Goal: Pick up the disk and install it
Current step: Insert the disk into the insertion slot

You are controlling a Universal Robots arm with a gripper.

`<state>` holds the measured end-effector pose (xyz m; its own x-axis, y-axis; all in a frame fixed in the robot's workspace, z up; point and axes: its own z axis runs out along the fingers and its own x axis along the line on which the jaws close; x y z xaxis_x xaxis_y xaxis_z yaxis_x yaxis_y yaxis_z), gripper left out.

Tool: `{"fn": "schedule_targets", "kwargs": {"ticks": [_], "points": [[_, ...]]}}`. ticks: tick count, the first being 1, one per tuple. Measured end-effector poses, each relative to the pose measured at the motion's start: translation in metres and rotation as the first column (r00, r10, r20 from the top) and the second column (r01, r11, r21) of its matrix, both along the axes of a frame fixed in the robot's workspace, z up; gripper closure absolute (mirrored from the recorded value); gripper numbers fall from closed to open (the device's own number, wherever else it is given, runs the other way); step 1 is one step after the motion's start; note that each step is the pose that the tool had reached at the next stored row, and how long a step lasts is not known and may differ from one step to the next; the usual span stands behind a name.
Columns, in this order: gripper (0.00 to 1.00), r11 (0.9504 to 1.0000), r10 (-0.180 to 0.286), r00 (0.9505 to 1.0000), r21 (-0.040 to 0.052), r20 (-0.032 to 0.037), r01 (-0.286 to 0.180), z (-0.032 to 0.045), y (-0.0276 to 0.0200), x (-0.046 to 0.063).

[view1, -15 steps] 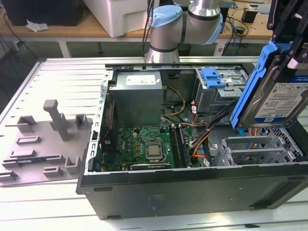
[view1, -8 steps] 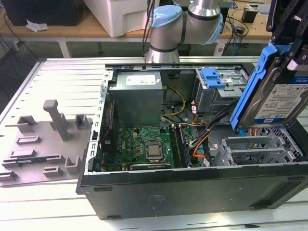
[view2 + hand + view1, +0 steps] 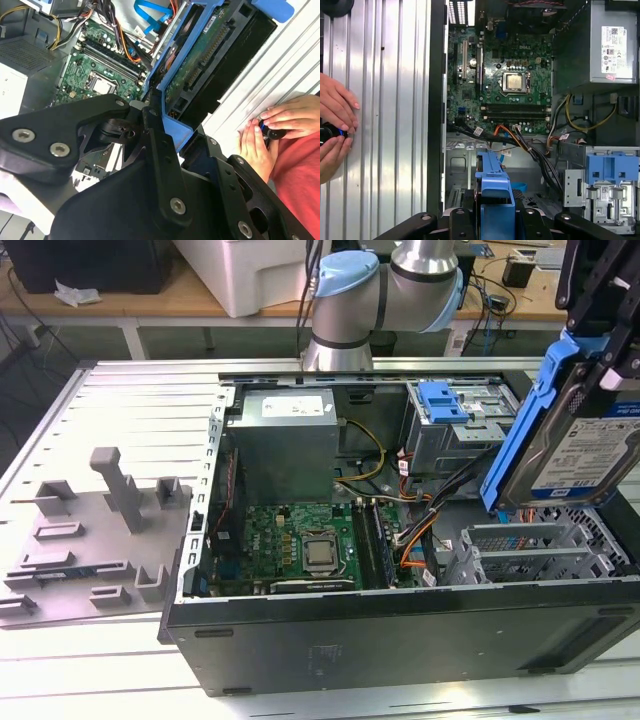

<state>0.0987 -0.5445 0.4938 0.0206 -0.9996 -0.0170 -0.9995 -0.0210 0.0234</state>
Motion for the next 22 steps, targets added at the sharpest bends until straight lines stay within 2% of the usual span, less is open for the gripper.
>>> {"fn": "schedule_targets", "kwargs": {"ticks": [22], "points": [[0.63,1.0000,0.002,1.0000,0.0000,0.0007,-0.002,-0.0143,-0.0003,0.002]]}}
